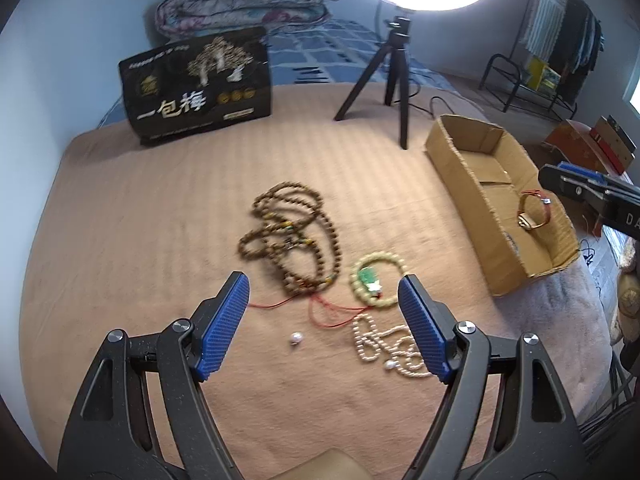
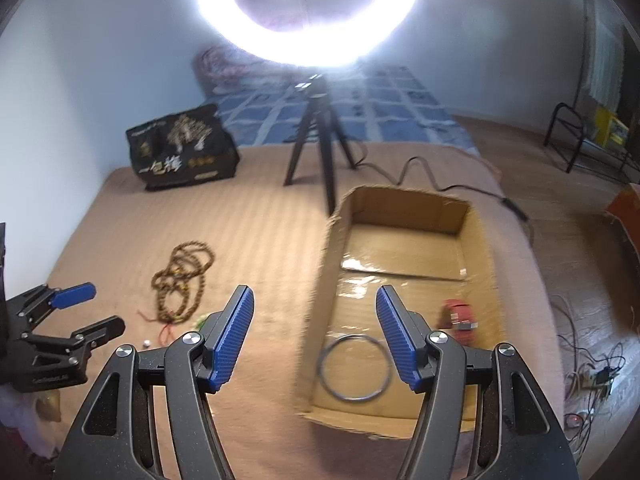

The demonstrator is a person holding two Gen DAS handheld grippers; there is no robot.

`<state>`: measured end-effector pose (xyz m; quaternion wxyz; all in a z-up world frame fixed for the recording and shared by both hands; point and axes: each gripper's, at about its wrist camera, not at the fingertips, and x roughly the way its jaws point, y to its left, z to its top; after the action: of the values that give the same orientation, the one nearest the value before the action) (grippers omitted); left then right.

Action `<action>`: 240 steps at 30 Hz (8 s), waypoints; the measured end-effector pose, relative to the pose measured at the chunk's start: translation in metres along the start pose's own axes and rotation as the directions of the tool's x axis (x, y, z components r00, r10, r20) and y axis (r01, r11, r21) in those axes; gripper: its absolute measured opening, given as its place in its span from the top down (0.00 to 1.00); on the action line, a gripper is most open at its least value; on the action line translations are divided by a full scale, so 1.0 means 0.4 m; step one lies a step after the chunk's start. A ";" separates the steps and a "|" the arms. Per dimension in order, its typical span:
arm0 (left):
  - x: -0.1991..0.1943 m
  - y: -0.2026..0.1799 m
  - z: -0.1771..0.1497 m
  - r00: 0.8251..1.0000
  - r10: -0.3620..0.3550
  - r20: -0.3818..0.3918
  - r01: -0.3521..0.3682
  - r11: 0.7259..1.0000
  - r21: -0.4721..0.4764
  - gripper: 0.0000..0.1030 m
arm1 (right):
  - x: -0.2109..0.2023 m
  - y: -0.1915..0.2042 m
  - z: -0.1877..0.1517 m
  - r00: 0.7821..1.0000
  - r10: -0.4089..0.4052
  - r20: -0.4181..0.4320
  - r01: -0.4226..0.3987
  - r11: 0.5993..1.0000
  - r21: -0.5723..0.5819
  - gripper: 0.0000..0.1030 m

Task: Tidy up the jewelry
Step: 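Move the left tool to the loose pearl while the right tool approaches the jade bracelet, then close the left tool on the pearl while the right tool grasps the cream bead bracelet, then carry the pearl and bracelet over the box and open both tools inside it, then move the left tool to the wooden bead necklace while the right tool approaches the pearl necklace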

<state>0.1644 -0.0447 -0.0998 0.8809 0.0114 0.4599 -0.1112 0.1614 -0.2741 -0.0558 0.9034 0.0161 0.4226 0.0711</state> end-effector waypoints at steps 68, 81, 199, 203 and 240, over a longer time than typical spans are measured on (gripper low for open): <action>0.195 0.063 -0.124 0.984 -0.066 -0.167 0.084 0.991 0.101 0.83 | 0.365 0.187 -0.083 0.919 0.086 -0.385 -0.106 0.994 -0.030 0.81; 0.190 0.069 -0.123 0.985 -0.075 -0.158 0.091 0.991 0.095 0.93 | 0.366 0.209 -0.085 0.930 0.054 -0.365 -0.089 0.993 -0.081 0.94; 0.113 -0.452 0.029 0.944 -0.329 -0.023 0.324 0.911 0.257 0.60 | 0.020 -0.258 -0.001 0.995 -0.091 -0.044 0.097 0.980 0.175 0.37; 0.099 -0.437 0.030 0.946 -0.323 -0.017 0.317 0.915 0.250 0.60 | 0.010 -0.250 -0.002 0.995 -0.091 -0.034 0.095 0.978 0.184 0.37; 0.015 0.027 0.057 0.990 -0.135 0.048 0.133 0.990 0.047 0.60 | -0.037 0.039 -0.095 0.988 0.106 -0.109 -0.110 0.994 -0.028 0.36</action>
<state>0.1886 -0.0379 -0.0924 0.8824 -0.0030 0.4344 -0.1806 0.1212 -0.2618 -0.0674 0.8744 0.0196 0.4676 0.1279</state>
